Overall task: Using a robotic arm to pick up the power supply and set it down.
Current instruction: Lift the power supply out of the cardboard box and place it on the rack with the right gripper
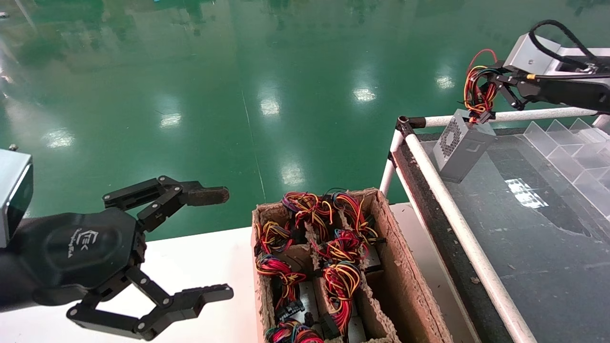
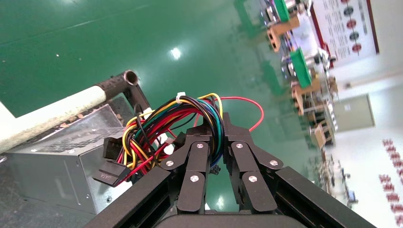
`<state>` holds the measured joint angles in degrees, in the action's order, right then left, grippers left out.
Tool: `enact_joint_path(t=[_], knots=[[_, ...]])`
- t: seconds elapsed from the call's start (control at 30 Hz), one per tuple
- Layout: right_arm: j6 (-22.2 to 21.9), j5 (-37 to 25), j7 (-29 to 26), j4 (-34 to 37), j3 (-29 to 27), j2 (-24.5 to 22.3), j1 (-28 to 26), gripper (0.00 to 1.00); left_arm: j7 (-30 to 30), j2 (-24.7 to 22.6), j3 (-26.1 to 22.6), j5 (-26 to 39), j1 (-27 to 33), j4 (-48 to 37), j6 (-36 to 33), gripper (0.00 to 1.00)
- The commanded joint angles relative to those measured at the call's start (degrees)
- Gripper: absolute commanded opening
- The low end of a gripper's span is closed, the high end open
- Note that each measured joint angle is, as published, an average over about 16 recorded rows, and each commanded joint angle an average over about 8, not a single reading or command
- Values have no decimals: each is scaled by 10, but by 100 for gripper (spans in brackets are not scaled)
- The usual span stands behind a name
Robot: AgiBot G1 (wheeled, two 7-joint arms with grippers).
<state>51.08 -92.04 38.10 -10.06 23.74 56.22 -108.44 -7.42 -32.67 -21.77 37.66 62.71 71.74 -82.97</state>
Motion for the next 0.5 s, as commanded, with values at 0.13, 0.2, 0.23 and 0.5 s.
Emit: enact_joint_path(t=[0.13,0.2,0.23,0.5], knots=[[-38,3,14,43,-4,23,-9,0,0,0,0,0,0,0,0,100],[-52,6,18,53,-6,32,-10,0,0,0,0,0,0,0,0,100],[-61,6,20,58,-6,37,-11,0,0,0,0,0,0,0,0,100],[-155,6,31,82,-7,96,-1,0,0,0,0,0,0,0,0,100]])
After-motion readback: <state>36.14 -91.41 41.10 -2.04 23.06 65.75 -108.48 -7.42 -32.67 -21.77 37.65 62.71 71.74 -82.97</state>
